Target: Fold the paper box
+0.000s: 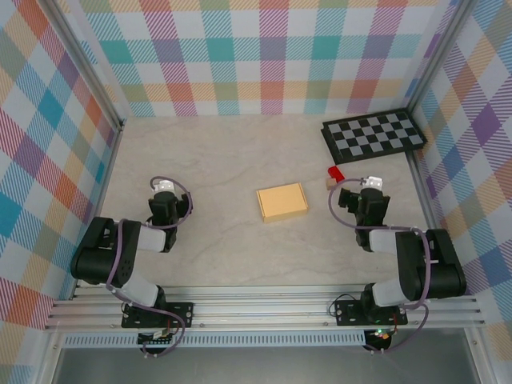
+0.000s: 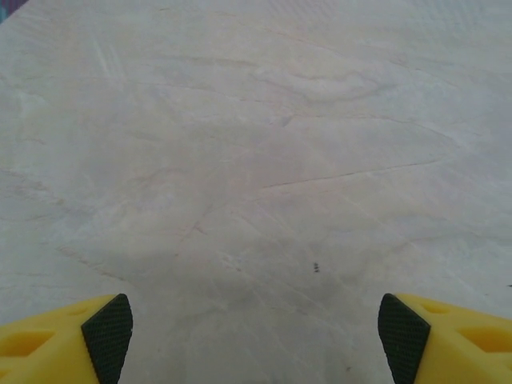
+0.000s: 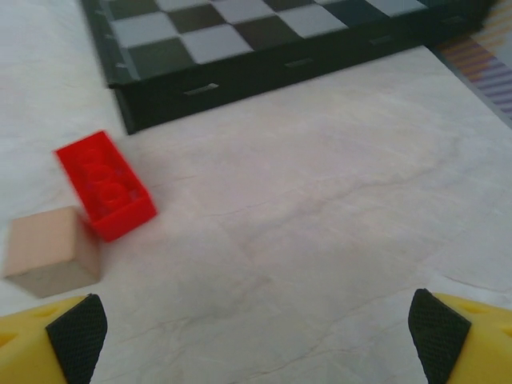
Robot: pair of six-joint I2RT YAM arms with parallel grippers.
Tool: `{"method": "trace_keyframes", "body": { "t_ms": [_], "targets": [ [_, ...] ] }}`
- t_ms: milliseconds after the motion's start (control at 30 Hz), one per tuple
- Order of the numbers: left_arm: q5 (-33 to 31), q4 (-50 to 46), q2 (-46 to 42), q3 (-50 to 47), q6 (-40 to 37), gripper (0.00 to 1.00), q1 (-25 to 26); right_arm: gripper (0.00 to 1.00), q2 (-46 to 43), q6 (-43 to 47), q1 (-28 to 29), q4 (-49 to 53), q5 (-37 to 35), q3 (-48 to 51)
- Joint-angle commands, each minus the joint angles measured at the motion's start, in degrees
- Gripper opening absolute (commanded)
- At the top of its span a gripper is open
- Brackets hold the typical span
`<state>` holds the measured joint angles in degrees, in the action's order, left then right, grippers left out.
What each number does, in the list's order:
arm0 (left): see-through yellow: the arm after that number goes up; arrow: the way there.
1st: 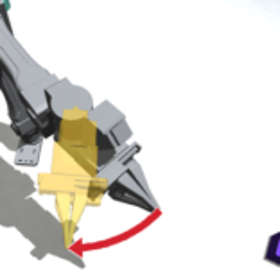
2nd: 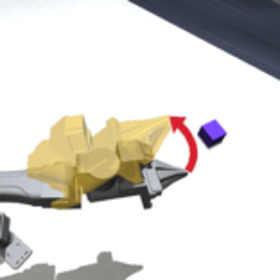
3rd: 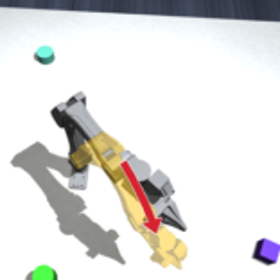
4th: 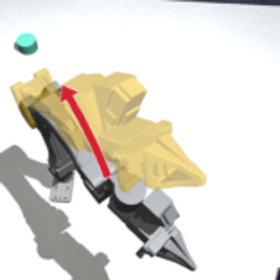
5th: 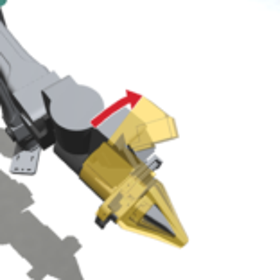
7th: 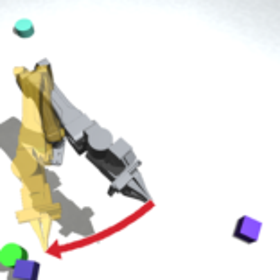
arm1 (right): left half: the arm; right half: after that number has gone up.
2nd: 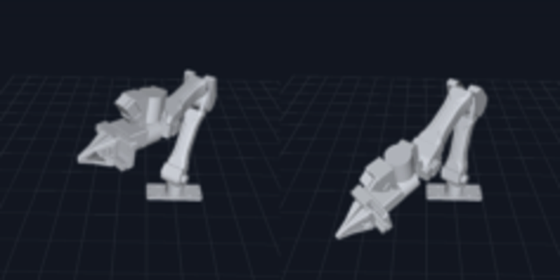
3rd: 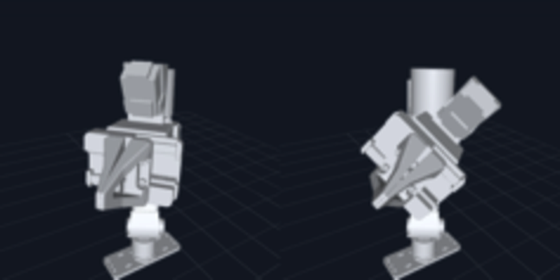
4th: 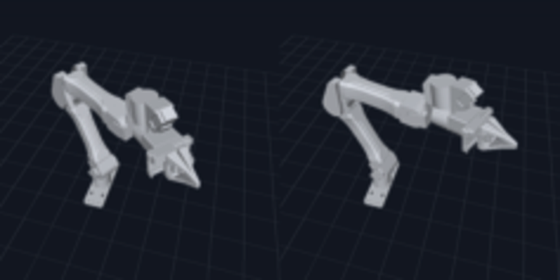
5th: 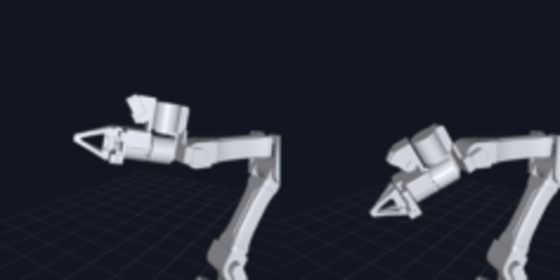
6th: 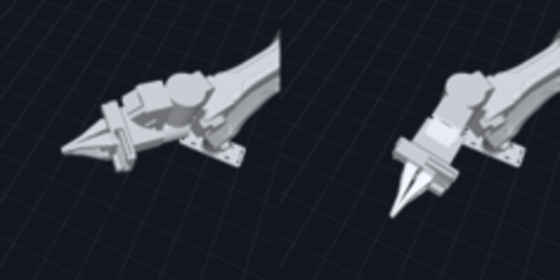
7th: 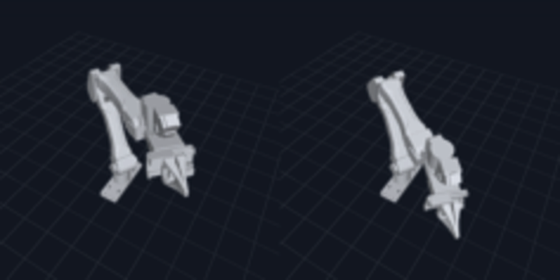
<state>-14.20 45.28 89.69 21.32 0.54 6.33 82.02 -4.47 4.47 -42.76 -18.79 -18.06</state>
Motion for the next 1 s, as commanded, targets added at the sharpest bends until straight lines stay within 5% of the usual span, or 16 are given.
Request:
{"method": "trace_keyframes", "body": {
  "t_ms": [0,33,133,967],
  "targets": [
    [11.25,0.39,0.08,3.12,-2.28,0.9,-3.12,1.0,2.04,5.64,-0.25,-14.72,12.34,1.99],
    [13.85,1.16,0.28,2.92,-1.59,1.0,-4.34,1.0,4.33,6.96,-0.26,-14.66,14.86,0.78],
    [13.8,0.76,0.15,3.02,-1.77,1.0,-4.27,1.0,5.63,5.66,-3.23,-7.02,21.89,-4.21],
    [10.81,-0.07,0.24,3.49,-2.51,1.0,-2.64,1.0,5.52,3.72,-4.69,-2.69,20.98,-6.02]
  ]
}}
